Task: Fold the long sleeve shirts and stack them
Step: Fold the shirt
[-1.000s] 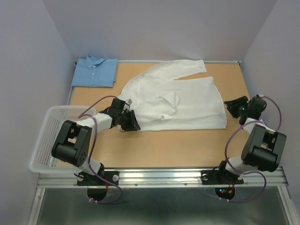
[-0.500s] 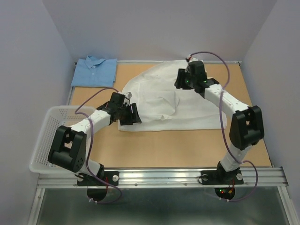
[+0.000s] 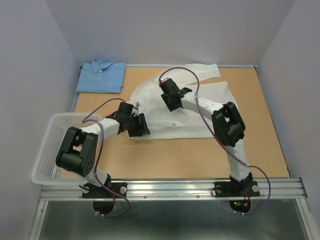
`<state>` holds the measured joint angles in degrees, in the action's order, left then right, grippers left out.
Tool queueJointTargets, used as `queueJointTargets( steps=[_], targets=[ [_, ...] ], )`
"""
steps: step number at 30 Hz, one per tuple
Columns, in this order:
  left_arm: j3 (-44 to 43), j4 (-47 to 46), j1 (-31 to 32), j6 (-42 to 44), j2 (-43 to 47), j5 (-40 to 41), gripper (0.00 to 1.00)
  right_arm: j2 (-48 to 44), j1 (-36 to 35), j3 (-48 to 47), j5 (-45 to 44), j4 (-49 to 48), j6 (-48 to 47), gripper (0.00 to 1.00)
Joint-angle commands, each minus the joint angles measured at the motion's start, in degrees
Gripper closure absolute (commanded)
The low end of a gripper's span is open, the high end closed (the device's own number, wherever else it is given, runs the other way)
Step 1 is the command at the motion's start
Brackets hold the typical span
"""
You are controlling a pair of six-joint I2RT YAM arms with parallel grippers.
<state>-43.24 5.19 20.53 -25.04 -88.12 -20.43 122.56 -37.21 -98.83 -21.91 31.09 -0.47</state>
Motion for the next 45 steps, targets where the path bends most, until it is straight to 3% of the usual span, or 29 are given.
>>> queueJointTargets(
  steps=[1,8,12,14,20,23,25,29,32,35,36,38,39,41,45],
  targets=[
    [3.1,0.3,-0.1,0.3,-2.6,0.8,0.37,1.5,-0.1,-4.5,-12.4,1.6,-3.0,0.51],
    [3.4,0.3,-0.2,0.3,-2.2,1.0,0.37,2.9,-0.1,-6.6,-20.4,1.5,-4.1,0.68],
    [3.7,0.6,-0.4,0.3,-2.1,1.1,0.37,2.6,-0.1,-7.5,-18.5,1.6,-4.1,0.93],
    [3.9,0.5,-0.4,0.3,-2.1,1.0,0.37,1.9,-0.1,-8.6,-17.1,1.7,-3.7,0.99],
    [4.0,0.4,-0.5,0.3,-2.1,1.0,0.37,-5.0,-0.1,-14.4,-10.5,1.7,2.2,0.99],
    [4.2,0.3,-0.5,0.1,-2.1,0.9,0.37,-10.4,-0.1,-12.1,-9.4,0.6,9.2,0.99],
    [4.2,0.3,-0.6,-0.1,-2.1,0.9,0.37,-13.6,-0.1,-8.2,-10.3,-1.5,15.3,0.99],
    [4.4,0.2,-0.7,-0.2,-1.9,0.9,0.37,-22.6,0.7,10.4,-14.5,-4.3,31.3,0.99],
    [4.4,0.2,-0.8,-0.2,-2.0,0.7,0.37,-26.9,3.2,21.0,-12.2,-4.4,41.1,0.99],
    [4.4,0.2,-0.8,-0.2,-1.8,0.5,0.37,-31.0,5.1,32.6,-6.3,-5.0,48.5,0.92],
    [4.4,0.2,-0.8,-0.3,-1.7,0.3,0.37,-31.9,5.2,35.4,-4.6,-5.0,49.0,0.77],
    [4.3,0.2,-0.9,-0.1,-1.8,0.1,0.37,-32.4,5.3,36.7,-3.0,-4.9,47.3,0.66],
    [4.2,0.2,-0.9,0.0,-2.0,-0.1,0.37,-33.1,5.3,36.8,-1.8,-4.8,44.5,0.53],
    [4.0,0.3,-0.9,0.1,-2.2,-0.4,0.37,-33.7,5.3,35.2,-0.9,-4.6,40.8,0.46],
    [4.0,0.3,-0.9,0.3,-2.2,-0.7,0.37,-32.4,4.6,27.7,7.2,-4.3,22.2,0.37]
  ],
)
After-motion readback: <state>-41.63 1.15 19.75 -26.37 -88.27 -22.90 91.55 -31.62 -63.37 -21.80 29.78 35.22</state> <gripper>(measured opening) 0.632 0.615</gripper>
